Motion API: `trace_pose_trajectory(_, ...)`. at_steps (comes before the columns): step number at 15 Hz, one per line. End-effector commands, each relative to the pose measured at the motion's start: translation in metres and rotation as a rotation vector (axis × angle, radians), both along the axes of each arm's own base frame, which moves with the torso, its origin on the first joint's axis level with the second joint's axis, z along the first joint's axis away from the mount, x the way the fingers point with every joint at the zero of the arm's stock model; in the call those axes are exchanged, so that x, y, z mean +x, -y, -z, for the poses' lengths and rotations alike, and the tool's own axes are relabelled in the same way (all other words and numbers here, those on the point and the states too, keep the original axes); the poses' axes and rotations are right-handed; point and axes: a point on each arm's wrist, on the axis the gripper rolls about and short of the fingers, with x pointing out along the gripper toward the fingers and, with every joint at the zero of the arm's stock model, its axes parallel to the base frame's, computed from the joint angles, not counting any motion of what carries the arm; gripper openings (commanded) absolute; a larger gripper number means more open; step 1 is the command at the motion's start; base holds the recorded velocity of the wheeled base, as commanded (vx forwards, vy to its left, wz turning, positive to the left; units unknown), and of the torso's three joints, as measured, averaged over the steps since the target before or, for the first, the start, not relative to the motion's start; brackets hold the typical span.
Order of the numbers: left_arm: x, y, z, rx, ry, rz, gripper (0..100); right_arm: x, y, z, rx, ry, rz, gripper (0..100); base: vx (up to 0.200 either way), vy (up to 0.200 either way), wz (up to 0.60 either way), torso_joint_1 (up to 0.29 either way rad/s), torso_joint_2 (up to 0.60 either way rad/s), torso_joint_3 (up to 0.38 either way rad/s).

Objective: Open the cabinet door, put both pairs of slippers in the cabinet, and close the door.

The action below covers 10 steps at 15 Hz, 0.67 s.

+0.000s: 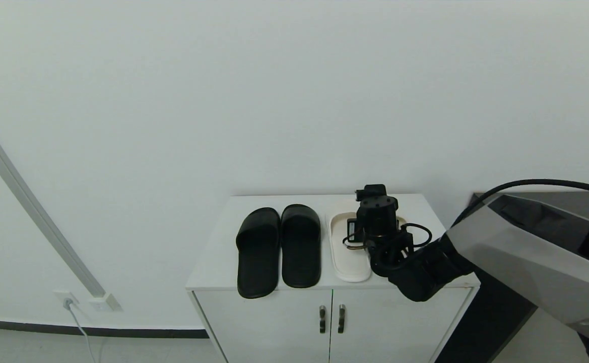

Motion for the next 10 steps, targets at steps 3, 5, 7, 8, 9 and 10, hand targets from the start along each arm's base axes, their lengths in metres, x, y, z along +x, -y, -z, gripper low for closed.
trace_pose_trajectory(3,0.0,0.0,0.0,-0.001,0.0,0.0,0,-0.058,0.014,-0.046,-0.031,0.091,-0.17,0,0.0,0.0,0.0,0.0,0.0,0.0)
trace_pose_trajectory(5,0.0,0.0,0.0,-0.001,0.0,0.0,0,-0.079,0.022,-0.05,-0.063,0.104,-0.248,0,0.0,0.0,0.0,0.0,0.0,0.0)
trace_pose_trajectory(7,0.0,0.0,0.0,-0.001,0.0,0.001,0,-0.105,0.032,-0.06,-0.049,0.101,-0.365,0,0.0,0.0,0.0,0.0,0.0,0.0)
trace_pose_trajectory(8,0.0,0.0,0.0,-0.001,0.0,0.0,0,-0.118,0.039,-0.066,-0.038,0.102,-0.433,0,0.0,0.0,0.0,0.0,0.0,0.0)
trace_pose_trajectory(9,0.0,0.0,0.0,-0.001,0.0,0.0,0,-0.132,0.048,-0.073,-0.028,0.103,-0.513,0,0.0,0.0,0.0,0.0,0.0,0.0)
trace_pose_trajectory(10,0.0,0.0,0.0,-0.001,0.0,0.0,0,-0.142,0.055,-0.076,-0.02,0.102,-0.569,0,0.0,0.0,0.0,0.0,0.0,0.0)
